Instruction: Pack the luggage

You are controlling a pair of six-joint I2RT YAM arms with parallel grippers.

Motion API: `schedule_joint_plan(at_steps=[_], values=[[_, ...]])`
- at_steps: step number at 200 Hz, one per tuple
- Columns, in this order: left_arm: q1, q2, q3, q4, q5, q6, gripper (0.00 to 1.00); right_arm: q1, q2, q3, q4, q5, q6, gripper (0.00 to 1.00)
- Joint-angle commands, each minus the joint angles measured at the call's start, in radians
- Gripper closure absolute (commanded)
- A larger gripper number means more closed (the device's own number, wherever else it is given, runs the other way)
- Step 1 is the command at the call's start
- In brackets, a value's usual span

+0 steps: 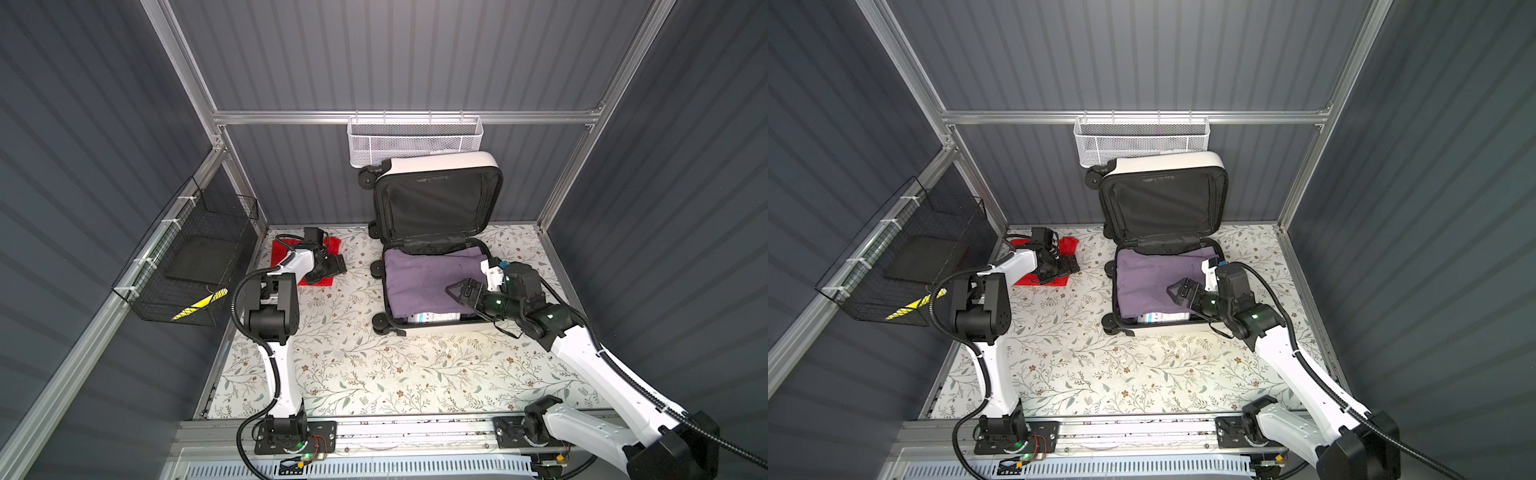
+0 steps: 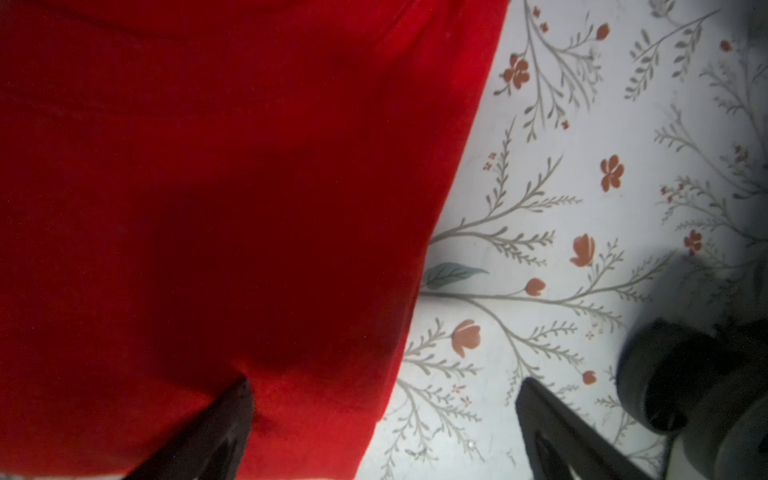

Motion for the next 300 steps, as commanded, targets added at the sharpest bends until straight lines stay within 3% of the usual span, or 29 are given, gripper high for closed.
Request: schedule_joint_plan(at_steps=[1,27,72,108,152,203,243,300], values=[[-0.005,-0.044,-0.073,-0.023,0.041,0.015,0.00,0.024,0.000,0.040,-0.013,0.015,0.003,0.01],[-0.005,-0.084,-0.173,0.009,0.077,0.003,0.00,0.040,0.027,0.055,-0.019,0.015,0.015,0.01],[-0.027,-0.160,-0.309,0.062,0.090,-0.028,0.00,0.053,0.066,0.081,-0.088,0.125,0.010,0.01],[-0.042,-0.230,-0.322,0.079,0.107,-0.049,0.00,0.052,0.118,0.117,-0.152,0.178,-0.026,0.01],[-0.042,-0.230,-0.171,0.016,0.081,-0.026,0.00,0.051,0.107,0.101,-0.105,0.163,-0.073,0.01],[-0.030,-0.054,0.091,-0.077,0.012,0.022,0.00,0.051,0.112,0.109,-0.092,0.170,-0.126,0.01],[-0.017,0.073,0.247,-0.138,-0.032,0.059,0.00,0.044,0.078,0.062,0.038,0.109,-0.133,0.01],[-0.005,0.180,0.323,-0.198,-0.076,0.089,0.00,0.034,0.083,0.100,0.004,0.045,-0.173,0.01]])
